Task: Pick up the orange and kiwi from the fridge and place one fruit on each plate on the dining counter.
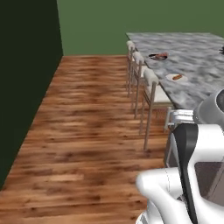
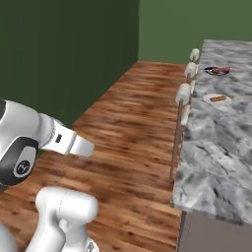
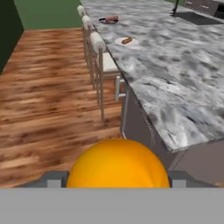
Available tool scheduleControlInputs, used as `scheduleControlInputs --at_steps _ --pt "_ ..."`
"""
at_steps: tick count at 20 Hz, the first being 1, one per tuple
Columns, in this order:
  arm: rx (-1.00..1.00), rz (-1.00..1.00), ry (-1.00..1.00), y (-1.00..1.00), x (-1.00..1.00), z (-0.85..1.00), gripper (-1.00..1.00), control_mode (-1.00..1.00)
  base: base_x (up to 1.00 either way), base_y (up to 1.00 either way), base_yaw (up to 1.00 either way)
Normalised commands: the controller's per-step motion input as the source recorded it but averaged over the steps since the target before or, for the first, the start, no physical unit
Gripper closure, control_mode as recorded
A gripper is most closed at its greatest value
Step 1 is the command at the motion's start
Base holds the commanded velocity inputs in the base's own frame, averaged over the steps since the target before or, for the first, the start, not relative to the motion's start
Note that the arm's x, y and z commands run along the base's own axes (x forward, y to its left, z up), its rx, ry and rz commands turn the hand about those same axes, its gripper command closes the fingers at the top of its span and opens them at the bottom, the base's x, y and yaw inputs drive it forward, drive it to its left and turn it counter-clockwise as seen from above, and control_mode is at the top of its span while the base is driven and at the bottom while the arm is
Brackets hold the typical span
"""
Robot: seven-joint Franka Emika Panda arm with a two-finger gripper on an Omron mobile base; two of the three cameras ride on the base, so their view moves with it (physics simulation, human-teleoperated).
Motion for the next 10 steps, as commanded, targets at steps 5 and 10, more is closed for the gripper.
scheduleControlInputs --at_steps 5,10 --pt "0.0 0.0 0.0 0.0 0.0 0.0 1.0 1.0 0.93 0.82 -0.54" --pt "0.0 0.0 0.0 0.0 0.0 0.0 1.0 1.0 1.0 0.76 -0.52"
